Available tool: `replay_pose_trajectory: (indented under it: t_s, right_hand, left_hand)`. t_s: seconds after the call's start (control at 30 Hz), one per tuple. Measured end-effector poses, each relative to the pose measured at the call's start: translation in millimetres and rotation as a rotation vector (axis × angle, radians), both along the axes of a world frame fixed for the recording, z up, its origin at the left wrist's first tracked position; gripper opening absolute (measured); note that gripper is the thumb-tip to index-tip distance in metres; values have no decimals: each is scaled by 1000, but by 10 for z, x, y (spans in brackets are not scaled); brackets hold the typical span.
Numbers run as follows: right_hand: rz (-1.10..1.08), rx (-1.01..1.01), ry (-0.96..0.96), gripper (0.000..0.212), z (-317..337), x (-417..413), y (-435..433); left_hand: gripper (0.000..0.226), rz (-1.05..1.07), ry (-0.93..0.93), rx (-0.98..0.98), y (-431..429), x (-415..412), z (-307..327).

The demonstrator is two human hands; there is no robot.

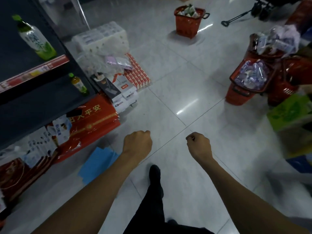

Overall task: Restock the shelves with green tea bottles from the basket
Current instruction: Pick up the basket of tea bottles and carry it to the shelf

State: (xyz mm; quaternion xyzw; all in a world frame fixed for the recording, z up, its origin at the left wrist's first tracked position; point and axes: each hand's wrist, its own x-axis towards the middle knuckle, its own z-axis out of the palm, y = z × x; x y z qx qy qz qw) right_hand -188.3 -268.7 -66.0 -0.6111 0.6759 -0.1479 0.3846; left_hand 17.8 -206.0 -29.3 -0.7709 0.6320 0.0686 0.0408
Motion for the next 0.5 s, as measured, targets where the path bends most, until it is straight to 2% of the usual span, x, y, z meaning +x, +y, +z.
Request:
replay_pose_trajectory:
  t_s: [0.23,0.4,0.5]
  right_hand:
    - [188,41,155,25,157,1054,-1268]
    - [149,-6,163,21,374,1387,-2136]
    - [19,-20,99,24,453,1414,-2549]
  left_hand:
    - [22,53,73,-83,-1224,993,-82]
    - [21,25,121,-80,-2145,1436,-34]
    - [22,-11,131,-41,-2679,1482,-22]
